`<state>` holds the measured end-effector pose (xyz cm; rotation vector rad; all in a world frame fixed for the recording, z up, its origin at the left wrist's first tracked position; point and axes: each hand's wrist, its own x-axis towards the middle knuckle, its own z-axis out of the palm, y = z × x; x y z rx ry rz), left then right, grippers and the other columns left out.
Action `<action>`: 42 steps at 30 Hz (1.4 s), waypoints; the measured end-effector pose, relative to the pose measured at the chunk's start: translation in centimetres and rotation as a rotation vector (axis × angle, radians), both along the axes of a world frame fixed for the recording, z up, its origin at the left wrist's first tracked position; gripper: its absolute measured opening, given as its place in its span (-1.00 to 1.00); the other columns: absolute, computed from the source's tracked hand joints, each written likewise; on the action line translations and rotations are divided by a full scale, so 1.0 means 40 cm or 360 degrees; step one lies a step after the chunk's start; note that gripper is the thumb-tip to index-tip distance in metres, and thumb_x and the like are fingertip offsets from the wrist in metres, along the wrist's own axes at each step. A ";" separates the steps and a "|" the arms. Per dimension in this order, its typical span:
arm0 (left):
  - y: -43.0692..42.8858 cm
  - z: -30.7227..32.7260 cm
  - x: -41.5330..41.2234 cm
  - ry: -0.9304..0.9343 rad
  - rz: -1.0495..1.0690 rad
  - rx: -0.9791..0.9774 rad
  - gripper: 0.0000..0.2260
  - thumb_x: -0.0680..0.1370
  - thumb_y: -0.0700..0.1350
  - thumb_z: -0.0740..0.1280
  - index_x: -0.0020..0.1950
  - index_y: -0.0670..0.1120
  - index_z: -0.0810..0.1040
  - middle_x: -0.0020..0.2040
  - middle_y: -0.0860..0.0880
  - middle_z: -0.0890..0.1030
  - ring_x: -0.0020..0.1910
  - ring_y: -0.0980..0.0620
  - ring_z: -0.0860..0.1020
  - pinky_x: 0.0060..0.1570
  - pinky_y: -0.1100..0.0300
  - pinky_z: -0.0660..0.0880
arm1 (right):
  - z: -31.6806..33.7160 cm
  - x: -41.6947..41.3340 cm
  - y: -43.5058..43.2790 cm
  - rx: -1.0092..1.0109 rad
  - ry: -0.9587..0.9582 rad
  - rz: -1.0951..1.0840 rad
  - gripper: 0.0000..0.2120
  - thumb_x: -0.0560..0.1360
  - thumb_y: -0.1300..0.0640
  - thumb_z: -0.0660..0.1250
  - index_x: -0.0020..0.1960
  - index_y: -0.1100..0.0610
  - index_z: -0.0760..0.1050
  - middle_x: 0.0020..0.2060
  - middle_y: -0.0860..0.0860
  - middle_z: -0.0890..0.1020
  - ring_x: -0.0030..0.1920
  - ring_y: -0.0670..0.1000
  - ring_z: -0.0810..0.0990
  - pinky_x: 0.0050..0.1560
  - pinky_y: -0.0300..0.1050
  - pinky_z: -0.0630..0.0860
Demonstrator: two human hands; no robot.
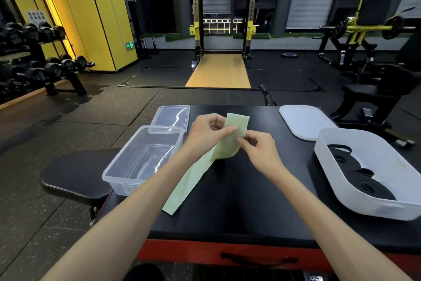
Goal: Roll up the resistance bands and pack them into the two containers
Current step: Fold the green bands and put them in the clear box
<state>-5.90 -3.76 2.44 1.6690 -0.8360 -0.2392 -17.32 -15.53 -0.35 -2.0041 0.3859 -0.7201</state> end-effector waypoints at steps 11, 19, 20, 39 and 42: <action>-0.045 0.012 -0.045 0.0040 -0.0362 0.0068 -0.85 0.57 -0.04 0.33 0.08 -0.03 0.62 -0.03 0.10 0.68 -0.03 0.20 0.62 -0.04 0.31 0.52 | 0.131 -0.055 -0.078 0.0094 -0.0134 0.0107 -0.84 0.59 0.22 0.22 -0.03 0.24 0.57 -0.10 0.19 0.65 -0.11 0.11 0.59 -0.04 0.00 0.50; -0.074 -0.051 -0.099 0.0282 -0.0630 0.0161 -0.82 0.59 -0.18 0.31 0.16 -0.06 0.61 0.04 -0.07 0.68 0.06 -0.01 0.64 0.15 0.03 0.53 | 0.188 -0.088 -0.117 0.0254 -0.0208 0.0146 -0.82 0.61 0.31 0.16 0.07 0.25 0.54 -0.17 -0.03 0.64 -0.28 -0.29 0.57 -0.28 -0.45 0.41; -0.075 -0.053 -0.106 0.0338 -0.0619 0.0124 -0.81 0.59 -0.18 0.31 0.17 -0.11 0.61 0.02 -0.10 0.69 0.04 -0.02 0.64 0.11 0.04 0.56 | 0.191 -0.088 -0.122 0.0275 -0.0194 0.0146 -0.81 0.61 0.30 0.15 0.08 0.25 0.54 -0.16 -0.02 0.65 -0.24 -0.24 0.60 -0.25 -0.40 0.45; -0.091 -0.250 -0.091 0.0636 -0.0459 0.0596 -0.74 0.51 -0.27 0.37 0.19 -0.15 0.55 0.00 -0.11 0.69 0.01 0.02 0.66 0.10 0.07 0.57 | -0.057 0.112 -0.267 0.0556 0.0294 -0.0146 -0.67 0.58 0.27 0.12 0.28 0.09 0.49 -0.01 0.16 0.64 -0.18 0.05 0.55 -0.28 -0.12 0.48; -0.094 -0.244 -0.081 0.0314 -0.0531 0.0770 -0.76 0.50 -0.20 0.36 0.16 -0.03 0.59 -0.05 0.02 0.70 -0.04 0.13 0.65 0.10 0.23 0.52 | -0.094 0.140 -0.283 0.0492 0.0373 -0.0161 -0.66 0.57 0.26 0.12 0.24 0.04 0.51 0.00 0.13 0.65 -0.16 0.05 0.56 -0.26 -0.12 0.47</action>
